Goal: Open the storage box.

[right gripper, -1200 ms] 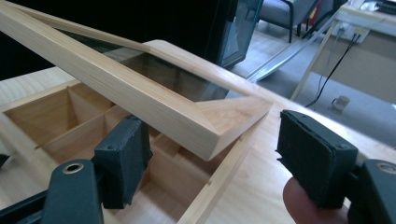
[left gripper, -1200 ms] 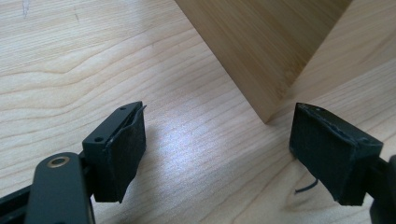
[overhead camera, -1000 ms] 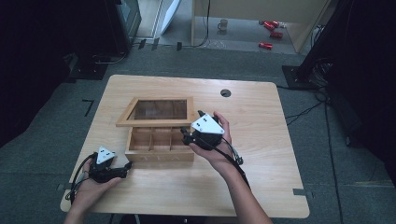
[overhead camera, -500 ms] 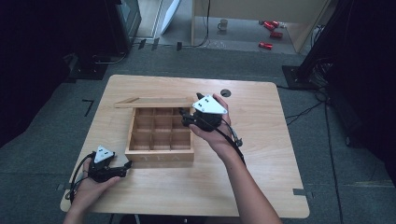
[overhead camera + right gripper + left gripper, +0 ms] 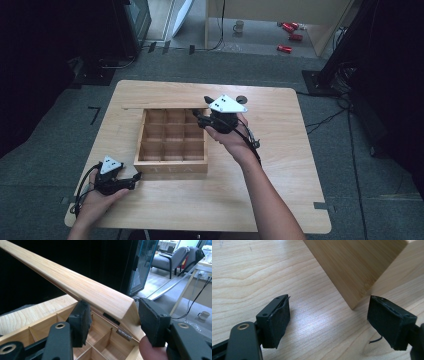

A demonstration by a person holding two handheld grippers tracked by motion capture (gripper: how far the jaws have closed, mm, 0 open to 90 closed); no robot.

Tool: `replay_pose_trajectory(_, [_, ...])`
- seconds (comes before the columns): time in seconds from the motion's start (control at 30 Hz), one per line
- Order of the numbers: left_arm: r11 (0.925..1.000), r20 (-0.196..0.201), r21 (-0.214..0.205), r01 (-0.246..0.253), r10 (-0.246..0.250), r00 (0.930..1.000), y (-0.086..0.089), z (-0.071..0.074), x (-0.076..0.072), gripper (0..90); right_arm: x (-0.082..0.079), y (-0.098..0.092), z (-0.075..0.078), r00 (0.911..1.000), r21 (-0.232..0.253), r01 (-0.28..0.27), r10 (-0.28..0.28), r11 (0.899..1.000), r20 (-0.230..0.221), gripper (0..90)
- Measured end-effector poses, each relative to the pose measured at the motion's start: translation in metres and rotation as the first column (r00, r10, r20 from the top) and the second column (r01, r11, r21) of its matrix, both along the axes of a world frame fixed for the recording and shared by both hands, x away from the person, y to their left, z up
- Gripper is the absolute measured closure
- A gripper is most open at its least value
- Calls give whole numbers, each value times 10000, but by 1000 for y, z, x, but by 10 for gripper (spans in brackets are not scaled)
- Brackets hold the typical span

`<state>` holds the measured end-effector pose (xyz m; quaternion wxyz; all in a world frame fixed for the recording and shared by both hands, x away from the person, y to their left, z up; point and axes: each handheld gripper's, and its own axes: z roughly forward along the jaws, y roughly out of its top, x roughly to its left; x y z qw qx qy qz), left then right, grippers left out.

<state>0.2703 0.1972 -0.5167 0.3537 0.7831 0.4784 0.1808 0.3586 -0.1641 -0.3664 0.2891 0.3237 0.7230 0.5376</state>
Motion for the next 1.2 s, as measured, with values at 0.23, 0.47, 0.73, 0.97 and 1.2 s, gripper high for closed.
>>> replay_pose_trajectory(0.23, [10000, -12, -37, 28, -28, 10000, 0, 0, 0, 190, 3, -2, 1, 9997, -245, -80, 86, 9997, 247, 495])
replay_pose_trajectory(0.47, [10000, -51, -16, 90, -90, 9999, 1, 0, 1, 190, 10, -5, 3, 9993, -125, -279, 282, 9995, 242, 515])
replay_pose_trajectory(0.73, [9999, -53, -68, 103, -103, 9999, 0, 0, 1, 190, 18, -10, 8, 9996, 244, -298, 297, 9993, 25, 536])
replay_pose_trajectory(0.97, [9999, -31, -25, 106, -106, 9999, -1, 0, 1, 189, 30, -17, 9, 9999, 885, -95, 100, 9960, -56, 589])
replay_pose_trajectory(1.2, [9999, -33, -4, 125, -125, 9999, -1, 0, 1, 188, 40, -16, 15, 9999, 899, 36, -27, 9959, -109, 610])
